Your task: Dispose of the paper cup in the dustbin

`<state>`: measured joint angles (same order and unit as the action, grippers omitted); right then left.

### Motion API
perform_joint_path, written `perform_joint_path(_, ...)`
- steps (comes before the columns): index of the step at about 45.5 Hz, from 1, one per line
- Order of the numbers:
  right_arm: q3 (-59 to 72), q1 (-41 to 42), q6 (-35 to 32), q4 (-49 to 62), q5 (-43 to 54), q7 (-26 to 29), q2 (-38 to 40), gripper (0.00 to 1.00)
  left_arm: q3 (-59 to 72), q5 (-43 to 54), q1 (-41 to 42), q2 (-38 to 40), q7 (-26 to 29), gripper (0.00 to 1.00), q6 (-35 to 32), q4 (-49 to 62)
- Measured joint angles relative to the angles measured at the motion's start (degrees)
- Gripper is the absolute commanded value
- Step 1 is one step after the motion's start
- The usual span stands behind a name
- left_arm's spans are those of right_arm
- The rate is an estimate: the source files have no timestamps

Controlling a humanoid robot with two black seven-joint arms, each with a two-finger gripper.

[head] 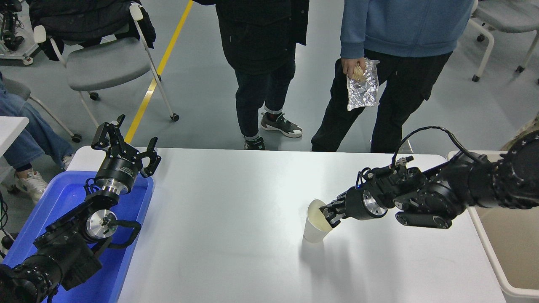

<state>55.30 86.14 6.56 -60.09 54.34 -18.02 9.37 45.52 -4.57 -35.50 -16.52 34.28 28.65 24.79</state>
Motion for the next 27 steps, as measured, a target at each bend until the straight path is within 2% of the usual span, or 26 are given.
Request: perform_joint_path(27,0.24,24.04,-10.29,-13.73,-13.54,-0.01,5.09,0.00,0.01,0.00,0.00,0.00,0.00,1.00,0.00,0.00)
